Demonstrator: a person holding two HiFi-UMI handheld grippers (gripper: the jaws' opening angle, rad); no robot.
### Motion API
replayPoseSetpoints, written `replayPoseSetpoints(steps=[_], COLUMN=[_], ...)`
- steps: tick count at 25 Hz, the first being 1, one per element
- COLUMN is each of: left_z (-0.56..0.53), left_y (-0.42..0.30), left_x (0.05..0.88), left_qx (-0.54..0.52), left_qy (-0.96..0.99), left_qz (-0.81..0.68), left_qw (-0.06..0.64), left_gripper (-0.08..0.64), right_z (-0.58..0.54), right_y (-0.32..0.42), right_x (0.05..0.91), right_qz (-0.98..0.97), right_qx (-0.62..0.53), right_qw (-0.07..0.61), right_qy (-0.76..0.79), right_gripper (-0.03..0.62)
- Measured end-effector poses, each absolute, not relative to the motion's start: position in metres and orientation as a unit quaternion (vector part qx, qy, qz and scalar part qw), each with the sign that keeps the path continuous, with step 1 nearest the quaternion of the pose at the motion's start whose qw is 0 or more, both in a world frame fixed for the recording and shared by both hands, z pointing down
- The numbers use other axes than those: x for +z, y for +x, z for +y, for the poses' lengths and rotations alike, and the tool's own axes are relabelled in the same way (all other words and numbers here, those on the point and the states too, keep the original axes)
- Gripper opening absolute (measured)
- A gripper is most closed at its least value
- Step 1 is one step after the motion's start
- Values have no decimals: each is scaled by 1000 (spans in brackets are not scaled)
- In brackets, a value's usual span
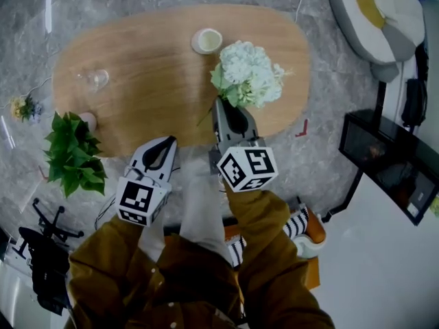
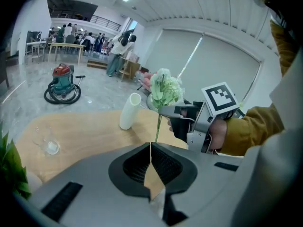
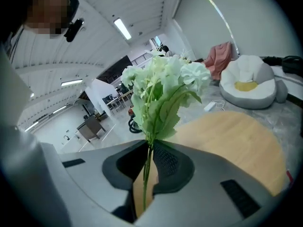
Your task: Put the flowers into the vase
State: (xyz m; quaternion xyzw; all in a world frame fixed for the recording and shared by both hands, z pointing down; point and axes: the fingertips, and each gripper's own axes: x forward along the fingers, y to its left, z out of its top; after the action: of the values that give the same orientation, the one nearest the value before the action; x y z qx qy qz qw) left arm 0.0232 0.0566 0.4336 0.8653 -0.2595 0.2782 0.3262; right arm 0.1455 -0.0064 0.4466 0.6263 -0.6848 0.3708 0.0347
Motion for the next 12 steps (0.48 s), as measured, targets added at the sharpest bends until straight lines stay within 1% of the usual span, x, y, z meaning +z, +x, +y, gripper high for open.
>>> replayPoseSetpoints(steps=[3, 12], left_z=[44, 12], left_y=[27, 39], left_x=[434, 432], left_qx=[267, 258], left_qy=[868, 872], left_qz=[-268, -288], left_qw=[321, 301], left_gripper=[9, 8], right_z=[-24, -67], right_y=[150, 171], right_x=[429, 397], right_qz=[-696, -700], right_qx=[341, 297], right_qw=[21, -14], right_qy=[632, 649], right_gripper=[40, 40])
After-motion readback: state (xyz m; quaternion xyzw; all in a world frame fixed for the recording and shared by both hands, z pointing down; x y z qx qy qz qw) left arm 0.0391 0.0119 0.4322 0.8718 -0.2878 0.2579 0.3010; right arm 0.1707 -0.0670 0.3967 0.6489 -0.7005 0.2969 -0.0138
